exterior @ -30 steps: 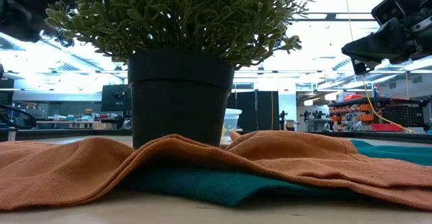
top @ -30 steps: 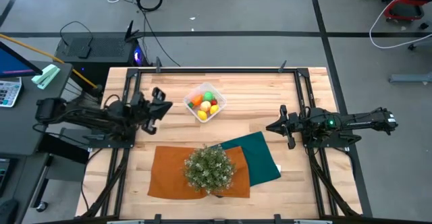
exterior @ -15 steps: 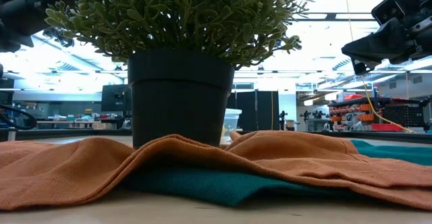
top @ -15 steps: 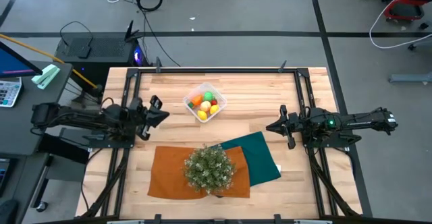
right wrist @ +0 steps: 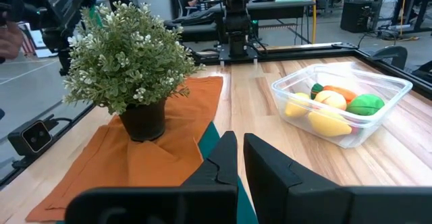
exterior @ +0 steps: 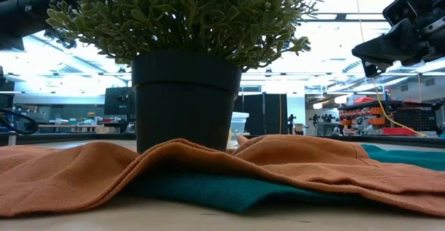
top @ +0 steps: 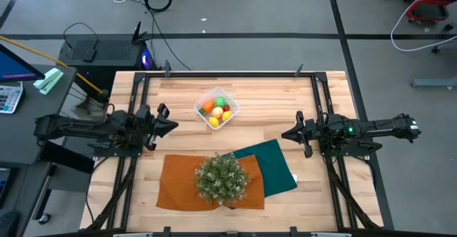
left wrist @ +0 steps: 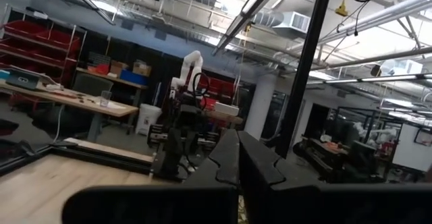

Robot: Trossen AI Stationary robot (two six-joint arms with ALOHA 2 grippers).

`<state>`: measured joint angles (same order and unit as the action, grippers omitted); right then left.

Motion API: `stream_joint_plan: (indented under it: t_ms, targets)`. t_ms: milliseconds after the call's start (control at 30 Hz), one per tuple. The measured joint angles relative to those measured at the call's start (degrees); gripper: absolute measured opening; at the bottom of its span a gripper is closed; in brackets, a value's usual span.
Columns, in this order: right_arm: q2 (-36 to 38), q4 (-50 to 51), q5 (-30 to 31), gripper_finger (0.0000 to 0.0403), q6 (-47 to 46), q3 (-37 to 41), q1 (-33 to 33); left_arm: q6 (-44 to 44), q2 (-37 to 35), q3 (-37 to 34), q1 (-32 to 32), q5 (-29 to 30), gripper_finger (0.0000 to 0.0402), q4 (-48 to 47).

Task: Pick and placing Produce into tupperware
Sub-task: Return to Home Position

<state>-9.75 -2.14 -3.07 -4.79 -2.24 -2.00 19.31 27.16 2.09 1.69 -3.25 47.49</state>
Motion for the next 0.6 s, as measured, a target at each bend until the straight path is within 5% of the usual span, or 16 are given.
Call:
stream_joint_plan:
  t_ms: [600]
  targets:
    - [0.0,0.0,0.0,0.0000,0.0,0.0,0.0,-1.7,-21.5,0.0,0.0,0.4,0.0016,-21.0]
